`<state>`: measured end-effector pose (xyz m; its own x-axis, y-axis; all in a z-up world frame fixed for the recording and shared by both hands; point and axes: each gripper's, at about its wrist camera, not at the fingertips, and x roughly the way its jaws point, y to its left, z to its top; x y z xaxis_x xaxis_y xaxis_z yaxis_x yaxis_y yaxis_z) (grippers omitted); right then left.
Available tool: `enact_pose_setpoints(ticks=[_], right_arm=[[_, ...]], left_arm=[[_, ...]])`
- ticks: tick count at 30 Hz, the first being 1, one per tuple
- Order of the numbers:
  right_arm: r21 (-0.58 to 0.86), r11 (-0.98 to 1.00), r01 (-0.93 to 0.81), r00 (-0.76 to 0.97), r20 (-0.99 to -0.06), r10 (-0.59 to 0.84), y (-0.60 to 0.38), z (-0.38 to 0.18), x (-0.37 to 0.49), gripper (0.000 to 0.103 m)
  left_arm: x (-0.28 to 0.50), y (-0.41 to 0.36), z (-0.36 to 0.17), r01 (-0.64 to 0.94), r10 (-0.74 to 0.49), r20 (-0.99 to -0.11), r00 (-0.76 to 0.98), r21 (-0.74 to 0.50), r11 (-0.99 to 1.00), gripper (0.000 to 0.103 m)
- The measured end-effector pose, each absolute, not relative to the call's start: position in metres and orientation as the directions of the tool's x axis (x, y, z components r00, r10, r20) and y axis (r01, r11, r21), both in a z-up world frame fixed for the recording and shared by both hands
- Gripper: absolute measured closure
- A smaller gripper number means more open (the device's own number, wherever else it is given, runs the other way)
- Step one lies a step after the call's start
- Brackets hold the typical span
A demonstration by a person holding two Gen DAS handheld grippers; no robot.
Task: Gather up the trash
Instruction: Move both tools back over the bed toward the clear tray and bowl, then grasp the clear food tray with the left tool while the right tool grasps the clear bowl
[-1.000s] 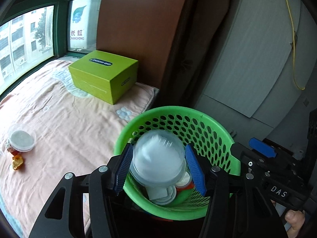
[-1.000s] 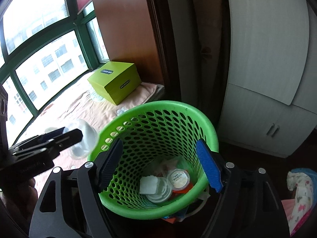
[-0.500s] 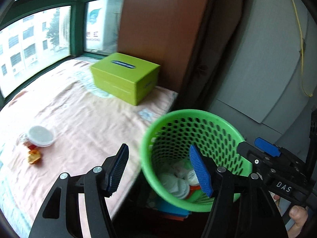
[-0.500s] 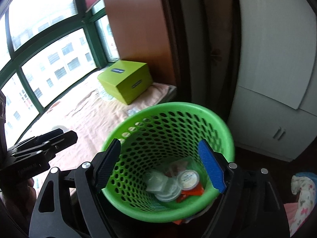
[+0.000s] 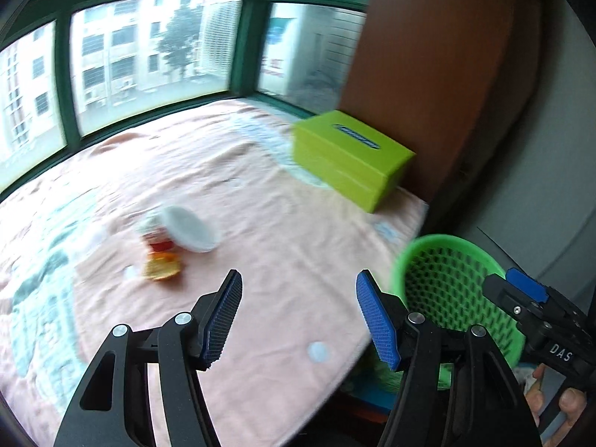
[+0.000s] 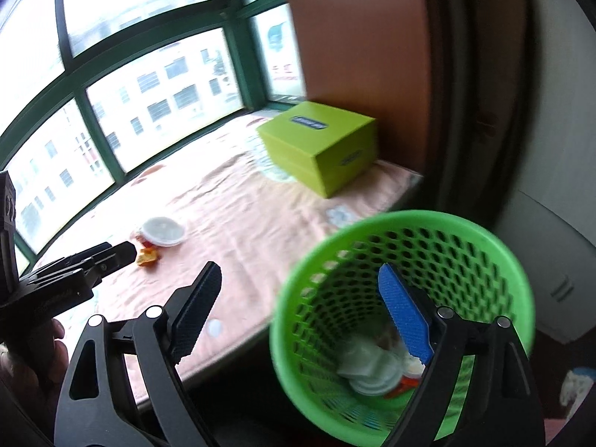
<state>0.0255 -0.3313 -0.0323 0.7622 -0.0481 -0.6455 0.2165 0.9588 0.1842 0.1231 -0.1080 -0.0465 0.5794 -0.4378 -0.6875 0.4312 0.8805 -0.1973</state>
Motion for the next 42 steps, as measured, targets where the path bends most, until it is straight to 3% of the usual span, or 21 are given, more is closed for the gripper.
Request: enact_pose_setpoints(ticks=[10,12,18,25,42], right_arm=[[0.176,0.979,0.107,0.751,-0.66,0.037,-0.284,-0.036,0.073,0.017],[0.174,0.981,0.086,0.748,-0.662,0.052,-0.276,-0.037,0.081,0.016],[0.167,0.985,0.046,0.732,-0.676,0.081,-0.254,-0.042,0.106,0.016],[0.167,0.986,0.004,0.709,-0.696,0.115,-0.231,-0.049,0.136,0.016],[0.201,0.978,-0.06,0.649,-0.737,0.191,-0.205,-0.075,0.192,0.015]], left_arm=[[0.163,-0.024,-0.058,0.275,-0.305,-0.706,0.639,-0.16,0.948,0.041],[0.175,-0.009,-0.062,0.245,-0.271,-0.712,0.648,-0.143,0.959,0.034],[0.213,0.034,-0.077,0.197,-0.194,-0.74,0.644,-0.084,0.977,0.033],[0.254,0.062,-0.104,0.228,-0.183,-0.78,0.598,-0.054,0.972,0.027],[0.317,0.062,-0.156,0.338,-0.185,-0.836,0.517,0.002,0.941,0.027]])
